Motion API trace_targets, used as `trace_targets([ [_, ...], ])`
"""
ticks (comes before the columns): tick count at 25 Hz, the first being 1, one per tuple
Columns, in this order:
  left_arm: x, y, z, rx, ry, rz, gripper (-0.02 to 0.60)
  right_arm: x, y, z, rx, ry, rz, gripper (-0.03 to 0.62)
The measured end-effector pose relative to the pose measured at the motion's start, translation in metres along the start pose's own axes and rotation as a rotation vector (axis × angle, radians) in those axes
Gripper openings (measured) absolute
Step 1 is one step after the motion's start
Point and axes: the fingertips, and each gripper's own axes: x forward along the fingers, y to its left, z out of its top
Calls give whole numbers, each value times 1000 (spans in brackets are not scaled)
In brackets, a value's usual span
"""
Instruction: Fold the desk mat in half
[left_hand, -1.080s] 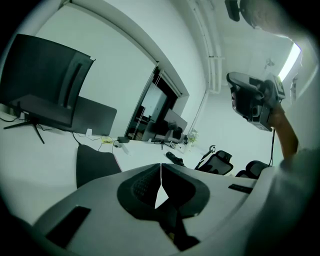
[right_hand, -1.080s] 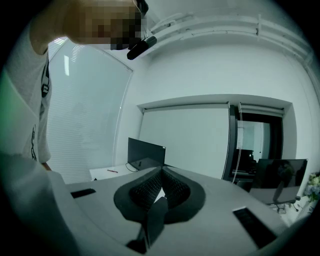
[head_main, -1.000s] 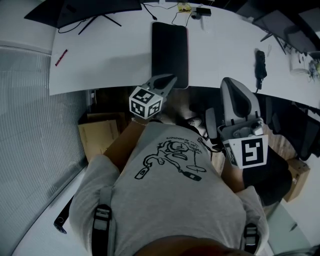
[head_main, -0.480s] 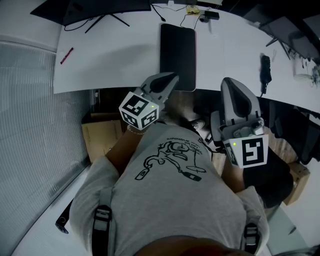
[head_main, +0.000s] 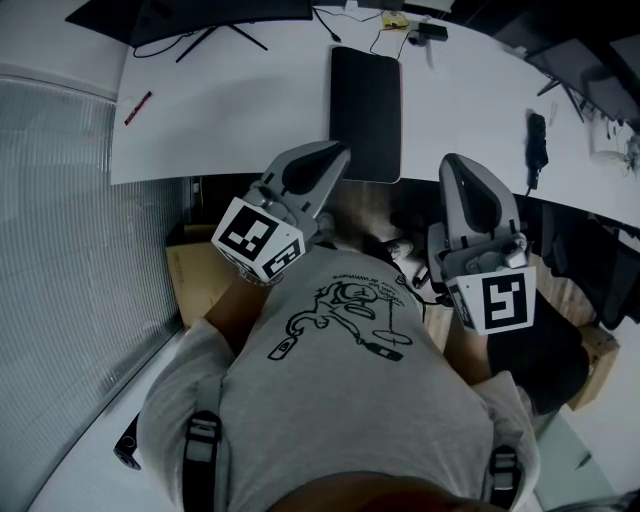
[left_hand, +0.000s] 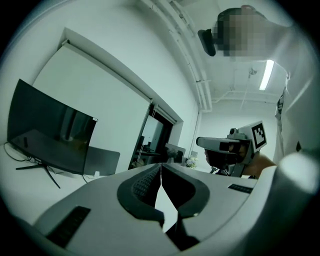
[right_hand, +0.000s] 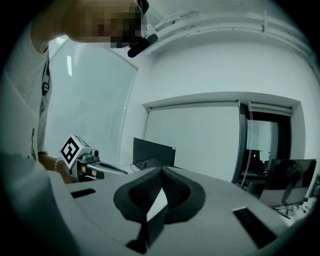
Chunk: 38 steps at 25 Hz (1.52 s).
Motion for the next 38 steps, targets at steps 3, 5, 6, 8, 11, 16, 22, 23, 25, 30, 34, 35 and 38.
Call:
trace_targets([
  [3,-10,2,10,11,-15,14,24,4,6,1,-4,5,6,6],
  [5,-17,4,16,27,-27,32,25,6,10,1,-6,7,11,6],
  [6,-21,5,19,38,-32,41,24,8,11,1,-7,8,13,6],
  [8,-27,8,25,61,-42,58,24,12,15,1,-8,8,17,6],
  [11,-37,11,33,75,-56,75,23,15,21,2,-9,8,23,6],
  [16,-52,17,44,83,-75,93,23,20,30,0,-9,13,26,6],
  [22,-67,32,50,98,-91,124,23,27,39,-4,-7,23,23,6],
  [23,-69,35,51,98,-93,128,23,28,40,-4,-7,25,23,6],
  [25,-72,39,51,98,-92,132,23,31,43,-5,-7,28,23,6],
  [30,-76,44,50,90,-90,127,24,37,50,-6,-10,33,25,6],
  [34,-76,45,50,82,-91,123,23,39,51,-5,-12,37,23,6],
  [35,-75,46,50,80,-92,123,24,39,50,-5,-11,41,21,6],
  [38,-74,46,50,77,-94,123,23,38,49,-6,-15,43,24,6],
])
